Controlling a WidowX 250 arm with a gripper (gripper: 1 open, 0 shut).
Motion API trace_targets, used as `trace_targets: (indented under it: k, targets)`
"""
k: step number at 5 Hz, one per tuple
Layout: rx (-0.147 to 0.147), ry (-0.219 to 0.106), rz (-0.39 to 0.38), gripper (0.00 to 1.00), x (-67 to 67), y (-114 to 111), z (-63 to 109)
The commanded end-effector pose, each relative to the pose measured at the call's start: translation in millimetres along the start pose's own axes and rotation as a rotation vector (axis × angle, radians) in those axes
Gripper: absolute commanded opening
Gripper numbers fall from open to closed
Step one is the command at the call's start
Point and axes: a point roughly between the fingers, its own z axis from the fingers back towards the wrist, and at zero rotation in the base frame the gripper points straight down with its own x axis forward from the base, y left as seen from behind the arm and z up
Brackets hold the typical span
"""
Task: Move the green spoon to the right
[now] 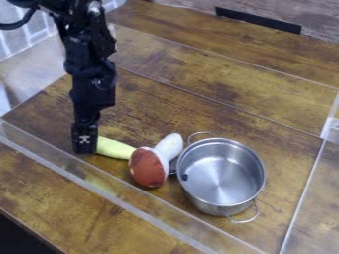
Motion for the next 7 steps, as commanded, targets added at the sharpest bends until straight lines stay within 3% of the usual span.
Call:
trace_targets:
  k: [1, 2, 3, 5, 7]
  targets:
    - [0.039, -0.028, 0.052, 1.0, 2.0, 3, 4.7]
    - [0.036, -0.025, 0.088, 0.0, -0.6, 8, -2.6]
    - [0.038, -0.022, 0.124, 0.0, -3.6, 14, -1.0]
    - [0.082, -0.039, 0.105, 0.0, 0.3, 16, 9.3]
    - [0.138, -0.064, 0.004, 0.0, 0.9, 20, 29.6]
